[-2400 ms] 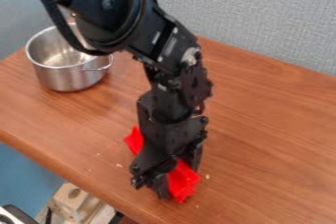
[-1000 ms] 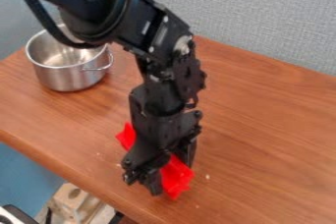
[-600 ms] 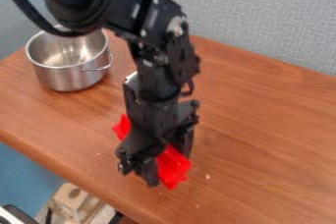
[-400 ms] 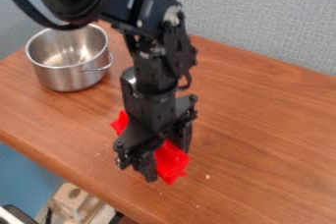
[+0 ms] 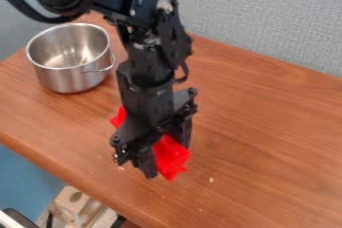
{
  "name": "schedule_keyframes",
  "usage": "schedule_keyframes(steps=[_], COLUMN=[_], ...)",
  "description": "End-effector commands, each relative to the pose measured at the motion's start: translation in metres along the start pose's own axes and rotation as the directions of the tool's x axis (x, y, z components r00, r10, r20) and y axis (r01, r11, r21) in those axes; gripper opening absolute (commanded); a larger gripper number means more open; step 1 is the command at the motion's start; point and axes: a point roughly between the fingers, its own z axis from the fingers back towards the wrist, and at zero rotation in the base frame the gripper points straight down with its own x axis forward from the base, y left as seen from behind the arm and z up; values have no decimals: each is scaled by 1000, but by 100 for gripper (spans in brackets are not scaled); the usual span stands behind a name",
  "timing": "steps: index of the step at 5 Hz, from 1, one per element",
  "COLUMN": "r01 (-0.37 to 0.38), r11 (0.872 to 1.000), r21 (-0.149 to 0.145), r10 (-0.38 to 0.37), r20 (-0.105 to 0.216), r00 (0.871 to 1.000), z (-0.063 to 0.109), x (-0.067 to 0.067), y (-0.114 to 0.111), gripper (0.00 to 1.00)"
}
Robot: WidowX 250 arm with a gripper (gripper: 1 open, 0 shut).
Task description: Put the red object in the metal pot
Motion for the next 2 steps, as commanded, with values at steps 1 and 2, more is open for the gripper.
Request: schedule_keyframes(steps=[1, 2], r01=[-15, -34], r11=[997, 995], r21=[-80, -99], r10=[16, 35], r20=[15, 12], r00=[1000, 999], z=[15, 20], x=[7, 15], y=[-8, -6], gripper=[0, 0])
